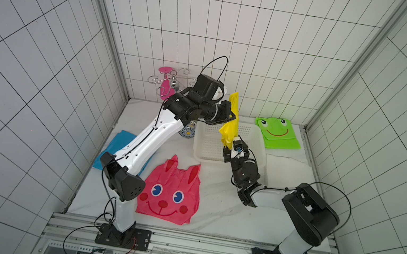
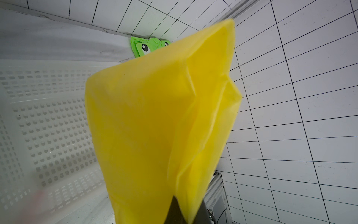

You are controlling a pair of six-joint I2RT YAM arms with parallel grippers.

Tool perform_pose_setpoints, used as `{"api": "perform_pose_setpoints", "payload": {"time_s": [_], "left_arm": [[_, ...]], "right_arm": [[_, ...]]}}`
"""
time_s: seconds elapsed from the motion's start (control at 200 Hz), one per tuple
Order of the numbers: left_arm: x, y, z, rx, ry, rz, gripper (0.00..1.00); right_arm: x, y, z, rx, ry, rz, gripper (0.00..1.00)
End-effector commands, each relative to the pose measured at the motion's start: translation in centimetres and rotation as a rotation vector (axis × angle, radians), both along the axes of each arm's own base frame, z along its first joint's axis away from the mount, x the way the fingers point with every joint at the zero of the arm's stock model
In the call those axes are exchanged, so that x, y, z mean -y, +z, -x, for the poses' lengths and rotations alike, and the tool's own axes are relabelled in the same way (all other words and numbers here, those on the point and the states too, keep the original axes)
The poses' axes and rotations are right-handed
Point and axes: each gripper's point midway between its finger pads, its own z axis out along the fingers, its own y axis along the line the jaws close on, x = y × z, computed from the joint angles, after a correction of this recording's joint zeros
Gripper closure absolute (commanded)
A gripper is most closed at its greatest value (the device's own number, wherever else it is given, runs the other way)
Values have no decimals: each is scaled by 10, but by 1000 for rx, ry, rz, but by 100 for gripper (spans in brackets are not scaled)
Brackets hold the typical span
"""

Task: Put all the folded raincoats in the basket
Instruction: Place the raincoat in the basket.

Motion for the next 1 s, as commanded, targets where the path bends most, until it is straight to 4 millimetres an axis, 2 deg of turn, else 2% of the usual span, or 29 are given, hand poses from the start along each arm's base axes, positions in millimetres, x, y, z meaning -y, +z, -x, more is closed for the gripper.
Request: {"api": "perform_pose_setpoints", "payload": {"time_s": [0.0, 0.045, 0.095, 0.22, 0.305, 0.38, 0.455, 0.565, 0.71, 0.869, 0.994], "left_arm": [[0, 2, -7, 1, 2, 15, 100], [-2, 1, -10, -4, 6, 15, 100], [-3, -2, -14, -9, 7, 17, 100], [-12, -8, -27, -20, 26, 23, 100], [-21, -8, -39, -29, 38, 45, 100], [-27, -6, -45, -34, 16, 77, 100], [-29, -11, -48, -48, -15, 95, 100], [-39, -36, -62, -77, 11, 73, 100], [-48, -76, -77, -155, 17, 74, 100], [-67, -129, -96, -204, 55, 26, 100], [-74, -168, -105, -237, 56, -18, 100]], "right_arm": [[-2, 21, 2, 67, -18, 14, 56], [-4, 18, 3, 64, -15, 54, 66], [-4, 13, 3, 60, -18, 120, 70], [0, -3, 1, 26, -18, 326, 71], [14, -16, -3, -43, 2, 414, 74], [29, -21, -10, -111, 24, 477, 89], [47, -19, -19, -145, -7, 534, 96], [67, -14, -30, -157, -42, 647, 97], [84, -21, -44, -203, -88, 845, 99], [92, -31, -62, -214, -145, 1045, 100], [90, -43, -71, -235, -128, 1152, 100]]}}
